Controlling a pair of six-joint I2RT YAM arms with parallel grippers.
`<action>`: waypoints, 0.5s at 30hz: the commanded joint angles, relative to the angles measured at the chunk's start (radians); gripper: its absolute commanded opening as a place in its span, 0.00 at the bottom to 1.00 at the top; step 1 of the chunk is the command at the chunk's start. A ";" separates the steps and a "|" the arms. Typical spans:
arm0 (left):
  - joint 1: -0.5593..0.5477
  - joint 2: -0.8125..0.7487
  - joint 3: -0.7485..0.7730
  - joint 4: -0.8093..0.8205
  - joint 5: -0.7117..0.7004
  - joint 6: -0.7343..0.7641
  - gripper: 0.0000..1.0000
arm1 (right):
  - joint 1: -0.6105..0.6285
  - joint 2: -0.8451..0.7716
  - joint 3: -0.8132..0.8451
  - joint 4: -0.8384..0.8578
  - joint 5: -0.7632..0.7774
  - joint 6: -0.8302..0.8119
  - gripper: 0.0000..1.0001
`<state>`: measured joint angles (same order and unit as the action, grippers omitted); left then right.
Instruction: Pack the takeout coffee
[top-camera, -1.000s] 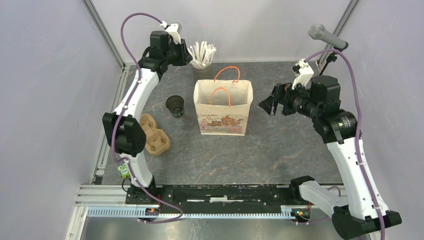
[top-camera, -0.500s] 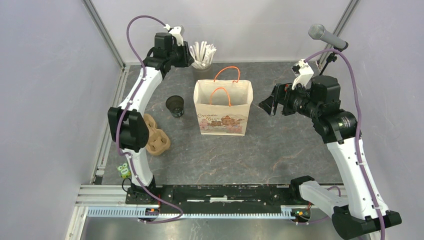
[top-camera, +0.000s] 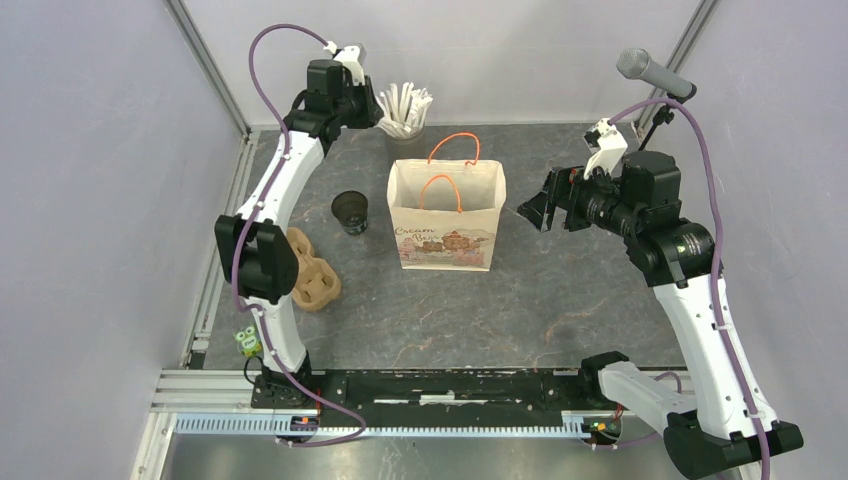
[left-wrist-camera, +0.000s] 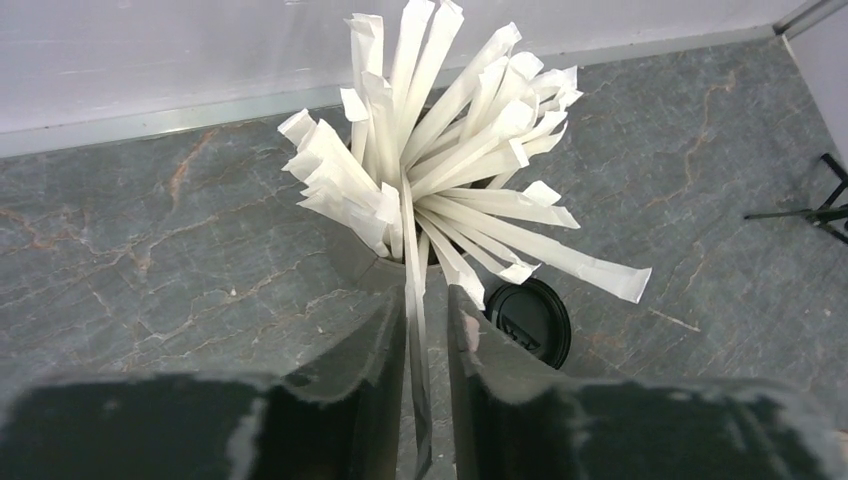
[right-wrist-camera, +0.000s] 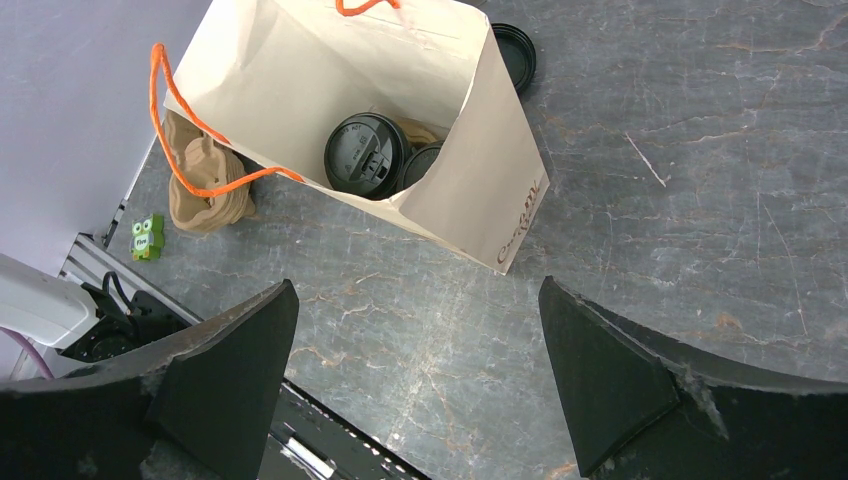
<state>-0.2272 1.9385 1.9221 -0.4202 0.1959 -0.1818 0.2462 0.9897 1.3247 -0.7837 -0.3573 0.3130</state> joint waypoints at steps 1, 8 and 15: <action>-0.006 0.010 0.051 0.012 -0.001 0.019 0.21 | -0.002 -0.009 0.015 0.021 0.004 -0.004 0.97; -0.006 -0.074 0.057 -0.006 0.013 0.003 0.02 | -0.002 -0.017 -0.003 0.036 0.004 0.009 0.97; -0.006 -0.171 0.054 -0.100 -0.012 -0.005 0.02 | -0.002 -0.027 -0.013 0.048 0.001 0.021 0.98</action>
<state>-0.2279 1.8851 1.9316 -0.4778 0.1867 -0.1818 0.2462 0.9825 1.3148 -0.7746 -0.3573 0.3210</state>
